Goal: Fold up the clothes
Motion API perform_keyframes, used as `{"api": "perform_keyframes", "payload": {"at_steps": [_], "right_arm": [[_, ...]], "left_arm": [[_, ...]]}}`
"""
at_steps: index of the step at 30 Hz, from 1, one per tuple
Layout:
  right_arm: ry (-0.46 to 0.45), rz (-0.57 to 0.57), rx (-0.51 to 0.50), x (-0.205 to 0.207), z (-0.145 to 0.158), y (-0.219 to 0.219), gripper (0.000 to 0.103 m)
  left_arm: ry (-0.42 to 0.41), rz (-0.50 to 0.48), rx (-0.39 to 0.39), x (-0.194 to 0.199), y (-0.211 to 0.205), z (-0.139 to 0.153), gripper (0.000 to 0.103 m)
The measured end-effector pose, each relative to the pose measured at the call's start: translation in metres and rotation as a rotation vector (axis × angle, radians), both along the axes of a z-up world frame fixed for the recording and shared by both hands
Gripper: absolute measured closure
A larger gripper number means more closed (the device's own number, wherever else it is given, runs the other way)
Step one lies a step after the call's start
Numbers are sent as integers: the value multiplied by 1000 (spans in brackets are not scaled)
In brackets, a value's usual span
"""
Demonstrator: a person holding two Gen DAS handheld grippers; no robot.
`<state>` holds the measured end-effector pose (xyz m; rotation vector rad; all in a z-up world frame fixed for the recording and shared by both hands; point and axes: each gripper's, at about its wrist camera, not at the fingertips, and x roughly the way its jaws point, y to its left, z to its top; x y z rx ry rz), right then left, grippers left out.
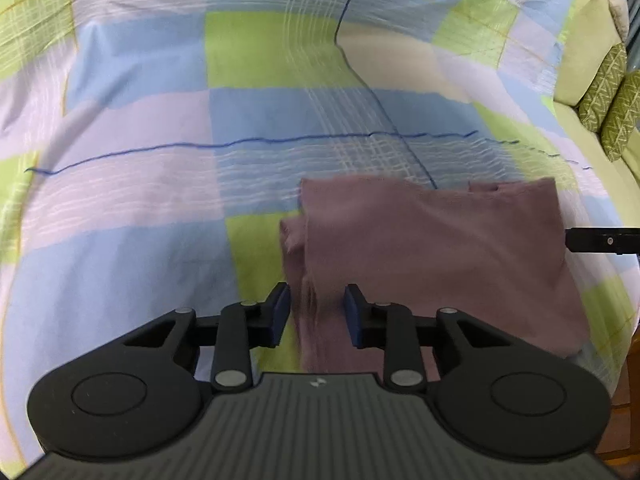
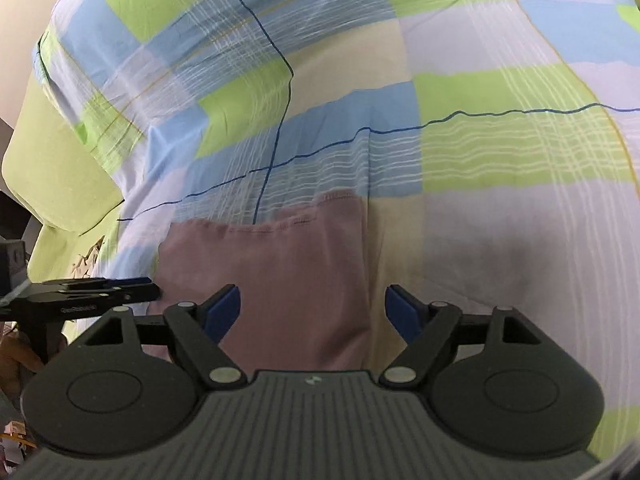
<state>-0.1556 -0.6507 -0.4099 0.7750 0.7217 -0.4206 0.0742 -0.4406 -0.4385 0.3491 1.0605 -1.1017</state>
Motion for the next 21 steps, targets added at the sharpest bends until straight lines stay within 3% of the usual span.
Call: {"api": "perform_keyframes", "payload": {"at_steps": [1, 3, 5, 9, 10, 12, 13, 18, 20, 21], "right_arm": [[-6, 1, -22, 2, 4, 0, 26], [-51, 31, -55, 7, 15, 1, 26], [-119, 150, -53, 29, 24, 0, 28], [-103, 355, -85, 85, 22, 5, 62], [-102, 406, -88, 104, 19, 6, 63], [-98, 478, -44, 139, 9, 6, 60], [-89, 496, -36, 152, 4, 6, 49], [-62, 591, 23, 202, -15, 4, 42], [-87, 635, 61, 208, -18, 5, 56], [-98, 652, 46, 208, -17, 7, 74]], "left_arm": [[-17, -6, 3, -2, -2, 1, 100], [-52, -23, 10, -9, -2, 2, 101], [-78, -22, 25, -18, 0, 2, 102], [-121, -23, 18, -33, 8, 15, 102], [-134, -24, 42, -35, 7, 12, 101], [-125, -29, 111, -32, 1, -3, 100], [-117, -32, 113, -30, 0, -6, 100], [-133, -43, 55, -19, 5, 7, 95], [-122, -32, 54, -7, 8, 9, 91], [-120, -27, 50, -1, 9, 10, 91]]}}
